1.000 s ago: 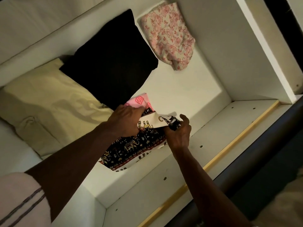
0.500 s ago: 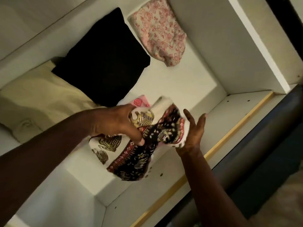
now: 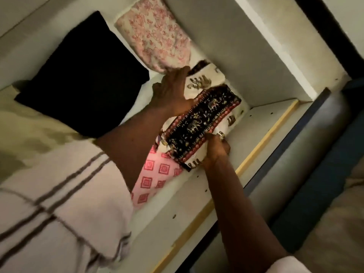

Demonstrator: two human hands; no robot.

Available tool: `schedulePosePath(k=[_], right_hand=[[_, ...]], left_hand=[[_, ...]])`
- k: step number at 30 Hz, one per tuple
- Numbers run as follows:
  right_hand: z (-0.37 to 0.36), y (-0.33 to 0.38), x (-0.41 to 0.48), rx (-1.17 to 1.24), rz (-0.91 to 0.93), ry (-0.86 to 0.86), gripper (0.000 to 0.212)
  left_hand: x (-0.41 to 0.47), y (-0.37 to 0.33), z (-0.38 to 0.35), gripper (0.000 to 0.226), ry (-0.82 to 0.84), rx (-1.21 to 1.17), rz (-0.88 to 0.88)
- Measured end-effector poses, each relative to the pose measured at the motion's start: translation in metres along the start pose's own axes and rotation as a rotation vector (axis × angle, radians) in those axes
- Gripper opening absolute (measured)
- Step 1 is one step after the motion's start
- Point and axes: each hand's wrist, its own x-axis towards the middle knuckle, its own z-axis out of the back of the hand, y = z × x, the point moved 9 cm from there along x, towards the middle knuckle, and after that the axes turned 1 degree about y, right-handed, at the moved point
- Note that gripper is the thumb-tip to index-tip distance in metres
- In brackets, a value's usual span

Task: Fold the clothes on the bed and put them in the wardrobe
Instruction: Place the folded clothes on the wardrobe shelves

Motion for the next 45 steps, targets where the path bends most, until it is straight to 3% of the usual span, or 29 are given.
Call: schedulePosePath(k=[2,3,6,8,10,12,15,23,30,39,42,45], right_hand=[[0.005,0.0,0.004,-0.098,0.02,-0.121,0.064],[0.003,0.007,-0.005,-0.221,0.122,-0.167,0.067],[-0.023,0.059,-0.048,-0.798,0.835,-0.355,0.089],[-0.065,0.069,-0.051,-1.14,1.121,-0.161,0.085],[-0.093,0.058,-0.021,-1.379,1.025,0.119,0.09],[-0.096,0.051,0.011,-1.54,0.885,0.223,0.106],[-0.096,0.054,0.031,-1.665,0.877,0.187,0.121],[-0.09,0.046,0.019,-1.652,0.824,0.151,0.128],[-0.086,0.038,0.004,-1.664,0.802,0.105,0.121],[-0.057,-0.028,-0.017,-1.739,0.603,0.23,0.103],[-0.052,-0.026,-0.031,-1.701,0.677,0.215,0.1],[-0.042,-0.008,-0.083,-1.42,1.005,0.031,0.087]], left_hand=[[-0.017,0.011,0.002,0.081,-0.166,-0.007,0.034],[-0.031,0.019,0.002,0.076,-0.228,-0.002,0.055],[-0.082,0.044,-0.004,0.076,-0.327,0.102,0.1],[-0.117,0.062,-0.012,0.074,-0.374,0.093,0.112],[-0.149,0.088,-0.024,0.077,-0.363,0.065,0.118],[-0.174,0.108,-0.049,0.087,-0.23,0.132,0.076],[-0.204,0.128,-0.079,0.095,-0.065,0.295,0.016],[-0.278,0.168,-0.085,0.111,-0.01,0.259,0.231],[-0.29,0.176,-0.089,0.118,0.025,0.266,0.237],[-0.286,0.176,-0.085,0.118,0.1,0.285,0.217],[-0.286,0.174,-0.084,0.116,0.119,0.274,0.21],[-0.289,0.167,-0.072,0.1,0.073,0.188,0.185]])
